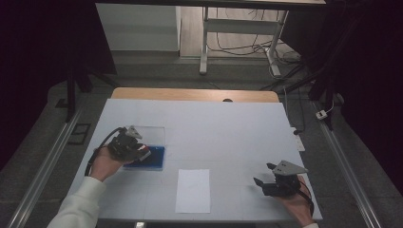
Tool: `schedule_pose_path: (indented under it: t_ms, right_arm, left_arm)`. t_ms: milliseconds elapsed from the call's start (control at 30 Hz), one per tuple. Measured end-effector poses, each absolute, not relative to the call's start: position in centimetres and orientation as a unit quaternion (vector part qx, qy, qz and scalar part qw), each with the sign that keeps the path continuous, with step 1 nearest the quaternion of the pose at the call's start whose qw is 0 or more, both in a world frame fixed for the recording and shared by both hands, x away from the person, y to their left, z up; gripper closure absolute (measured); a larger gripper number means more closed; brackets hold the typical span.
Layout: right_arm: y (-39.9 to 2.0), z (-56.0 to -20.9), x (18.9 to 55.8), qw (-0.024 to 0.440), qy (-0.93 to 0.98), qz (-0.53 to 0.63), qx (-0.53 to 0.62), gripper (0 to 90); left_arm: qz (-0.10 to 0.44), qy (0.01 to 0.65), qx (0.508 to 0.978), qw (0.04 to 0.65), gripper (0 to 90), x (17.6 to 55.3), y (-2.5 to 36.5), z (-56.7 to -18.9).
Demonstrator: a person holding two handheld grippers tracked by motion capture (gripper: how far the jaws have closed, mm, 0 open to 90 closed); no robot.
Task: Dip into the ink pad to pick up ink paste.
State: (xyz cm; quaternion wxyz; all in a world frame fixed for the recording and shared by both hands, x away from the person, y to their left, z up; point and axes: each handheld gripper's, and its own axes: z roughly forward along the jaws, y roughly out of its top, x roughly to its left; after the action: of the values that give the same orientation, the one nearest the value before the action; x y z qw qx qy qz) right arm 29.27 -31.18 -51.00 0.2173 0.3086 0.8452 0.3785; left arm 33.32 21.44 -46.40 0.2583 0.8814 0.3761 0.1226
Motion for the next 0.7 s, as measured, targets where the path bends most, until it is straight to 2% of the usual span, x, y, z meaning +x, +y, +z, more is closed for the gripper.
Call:
schedule_pose_path:
  t_ms: [300, 700]
  right_arm:
    - [-31.1, -51.0, 29.3, 0.217, 0.847, 0.376, 0.306, 22.7]
    - [-31.1, -51.0, 29.2, 0.215, 0.847, 0.375, 0.309, 22.7]
  left_arm:
    - [0.119, 0.384, 0.87, 0.285, 69.9, 32.6, 23.0, -44.1]
    - [0.111, 0.382, 0.882, 0.255, 69.9, 33.6, 21.9, -45.6]
